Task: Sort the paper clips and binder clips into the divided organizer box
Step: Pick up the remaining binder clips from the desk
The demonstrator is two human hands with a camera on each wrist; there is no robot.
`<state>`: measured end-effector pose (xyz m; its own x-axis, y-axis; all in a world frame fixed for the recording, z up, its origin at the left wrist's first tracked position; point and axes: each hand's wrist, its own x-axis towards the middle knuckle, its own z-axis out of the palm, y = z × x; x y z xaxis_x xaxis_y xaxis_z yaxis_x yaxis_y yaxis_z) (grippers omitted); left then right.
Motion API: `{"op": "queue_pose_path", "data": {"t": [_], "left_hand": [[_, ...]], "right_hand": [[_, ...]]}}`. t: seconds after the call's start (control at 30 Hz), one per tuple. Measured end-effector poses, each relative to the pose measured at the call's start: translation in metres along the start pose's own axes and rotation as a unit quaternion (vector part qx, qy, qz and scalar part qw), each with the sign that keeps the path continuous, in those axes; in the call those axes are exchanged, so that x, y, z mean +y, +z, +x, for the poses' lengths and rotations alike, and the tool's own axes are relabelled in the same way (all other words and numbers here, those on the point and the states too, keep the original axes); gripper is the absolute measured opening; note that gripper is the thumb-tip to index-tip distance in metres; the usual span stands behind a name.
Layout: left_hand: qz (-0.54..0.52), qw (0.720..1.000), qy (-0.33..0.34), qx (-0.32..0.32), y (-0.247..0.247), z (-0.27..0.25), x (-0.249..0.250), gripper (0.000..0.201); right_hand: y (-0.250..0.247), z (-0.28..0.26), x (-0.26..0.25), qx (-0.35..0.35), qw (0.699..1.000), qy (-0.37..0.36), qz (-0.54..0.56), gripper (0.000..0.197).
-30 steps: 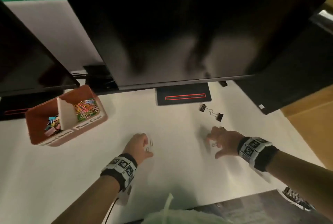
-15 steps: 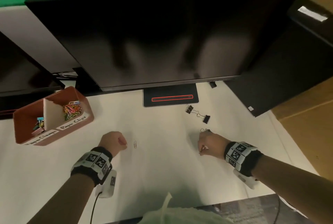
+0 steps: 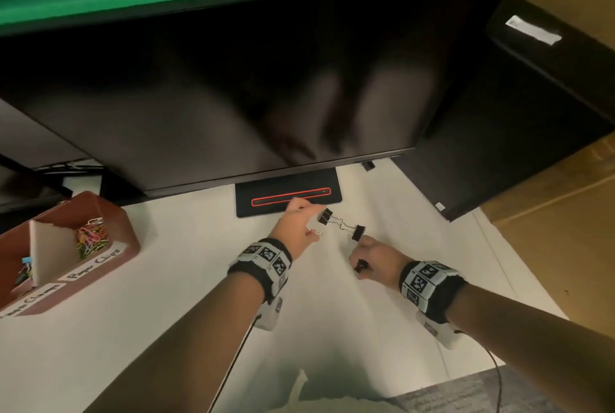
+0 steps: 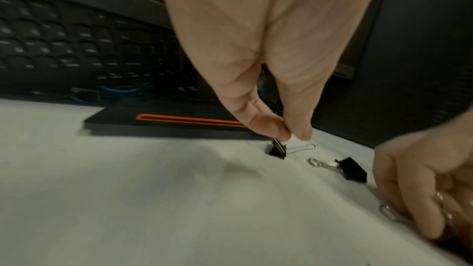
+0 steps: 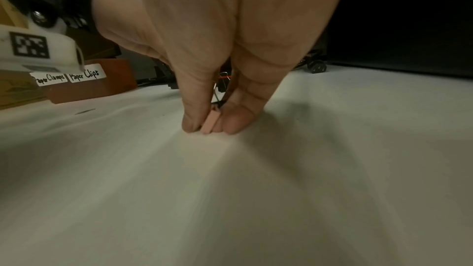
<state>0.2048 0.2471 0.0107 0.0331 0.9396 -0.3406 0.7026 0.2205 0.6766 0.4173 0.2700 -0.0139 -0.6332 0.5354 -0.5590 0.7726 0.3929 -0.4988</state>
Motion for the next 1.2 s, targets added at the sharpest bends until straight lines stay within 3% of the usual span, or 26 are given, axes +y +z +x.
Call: {"op": "queue_pose_path", "data": {"t": [0.1,0.23,0.33,0.43,0.57,0.67,0.8,0.9,1.0,1.2], "left_hand": [[0.051,0.998,0.012,-0.045,0.012,0.017,0.005,0.059],[0.097,0.991,0.025,-0.086,0.021,0.033,0.005,0.056],[0.114,0.99,0.003,-0.082,0.026,0.034,0.001,0.045],[0.124,0.99,-0.018,-0.064,0.028,0.028,-0.005,0.041],[0.078,0.995,-0.042,-0.041,0.023,0.014,-0.016,0.03],[0.053,0.997,-0.058,-0.02,0.019,0.001,-0.027,0.027],[0.041,0.996,-0.077,-0.004,0.014,-0.017,-0.042,0.027],[0.033,0.995,-0.09,0.004,0.009,-0.031,-0.056,0.031],[0.02,0.996,-0.087,0.018,0.002,-0.043,-0.068,0.029],[0.007,0.996,-0.089,0.028,-0.019,-0.064,-0.085,0.03]], "right_hand": [[-0.007,0.002,0.003,0.009,1.0,-0.022,0.003,0.014],[-0.029,0.005,0.008,0.053,0.998,-0.018,0.014,0.019],[-0.041,0.012,0.008,0.074,0.996,0.021,0.046,0.044],[-0.045,0.022,0.005,0.038,0.997,0.06,0.024,0.069],[-0.046,0.038,-0.004,0.03,0.996,0.07,-0.043,0.039],[-0.042,0.046,-0.014,0.028,0.996,0.07,-0.048,0.03],[-0.03,0.051,-0.028,0.024,0.998,0.052,-0.029,0.034],[-0.024,0.051,-0.04,0.044,0.998,0.037,0.01,0.053],[-0.019,0.055,-0.053,0.016,0.999,0.028,-0.003,0.07],[-0.013,0.07,-0.08,0.009,0.997,0.011,-0.078,0.042]]}}
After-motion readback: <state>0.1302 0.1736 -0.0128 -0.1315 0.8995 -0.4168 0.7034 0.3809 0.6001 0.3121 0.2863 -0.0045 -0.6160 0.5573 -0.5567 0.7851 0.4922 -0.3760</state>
